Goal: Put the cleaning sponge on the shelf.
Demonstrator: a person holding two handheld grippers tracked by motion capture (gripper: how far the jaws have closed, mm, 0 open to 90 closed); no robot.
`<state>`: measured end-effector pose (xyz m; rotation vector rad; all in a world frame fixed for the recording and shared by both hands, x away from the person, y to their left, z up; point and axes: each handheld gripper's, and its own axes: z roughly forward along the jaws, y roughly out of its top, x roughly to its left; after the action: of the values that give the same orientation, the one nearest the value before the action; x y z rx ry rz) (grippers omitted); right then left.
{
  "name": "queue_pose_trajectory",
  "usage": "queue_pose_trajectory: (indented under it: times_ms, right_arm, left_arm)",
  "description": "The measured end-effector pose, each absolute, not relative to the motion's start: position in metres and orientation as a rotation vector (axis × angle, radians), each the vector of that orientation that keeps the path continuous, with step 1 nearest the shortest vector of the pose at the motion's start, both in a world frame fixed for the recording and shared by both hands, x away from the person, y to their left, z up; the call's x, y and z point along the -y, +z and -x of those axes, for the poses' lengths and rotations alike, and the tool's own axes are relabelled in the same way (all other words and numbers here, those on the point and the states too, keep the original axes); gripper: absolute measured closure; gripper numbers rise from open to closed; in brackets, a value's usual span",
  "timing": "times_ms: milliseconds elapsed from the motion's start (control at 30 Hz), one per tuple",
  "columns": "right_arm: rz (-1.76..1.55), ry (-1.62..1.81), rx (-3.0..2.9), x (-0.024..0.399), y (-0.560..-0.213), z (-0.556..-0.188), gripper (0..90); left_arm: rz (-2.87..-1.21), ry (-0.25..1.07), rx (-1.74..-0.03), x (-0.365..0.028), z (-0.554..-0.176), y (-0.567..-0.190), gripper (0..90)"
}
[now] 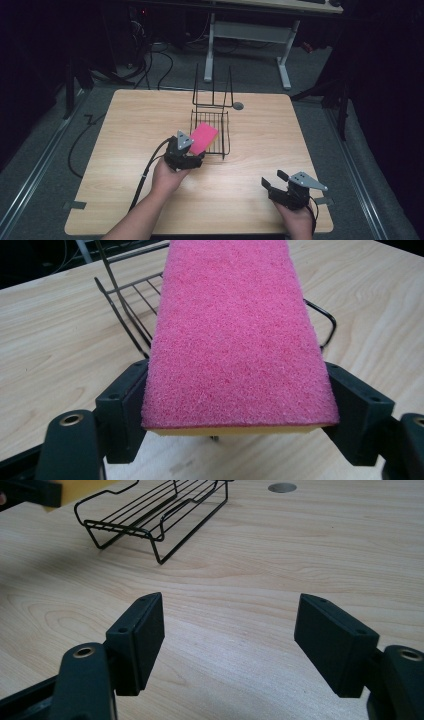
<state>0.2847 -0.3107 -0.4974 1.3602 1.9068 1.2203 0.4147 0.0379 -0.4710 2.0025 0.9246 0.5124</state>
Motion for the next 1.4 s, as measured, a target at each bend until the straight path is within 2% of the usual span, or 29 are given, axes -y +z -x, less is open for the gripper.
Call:
queue_pose_trajectory:
  times_ms: [600, 1133, 1400]
  right_arm:
    - [-1.351, 1.242, -1.913, 0.311, -0.497, -0.284, 28.8]
    - [-1.348, 1.248, -1.919, 0.31, -0.497, -0.283, 29.0]
    - [-1.352, 1.25, -1.915, 0.31, -0.497, -0.283, 29.0]
  left_arm:
    - [-1.989, 0.501, -0.992, -0.008, -0.463, -0.471, 23.2]
    - [-1.995, 0.539, -0.987, 0.0, -0.472, -0.471, 23.2]
    - [-2.024, 0.515, -1.007, 0.001, -0.478, -0.476, 23.2]
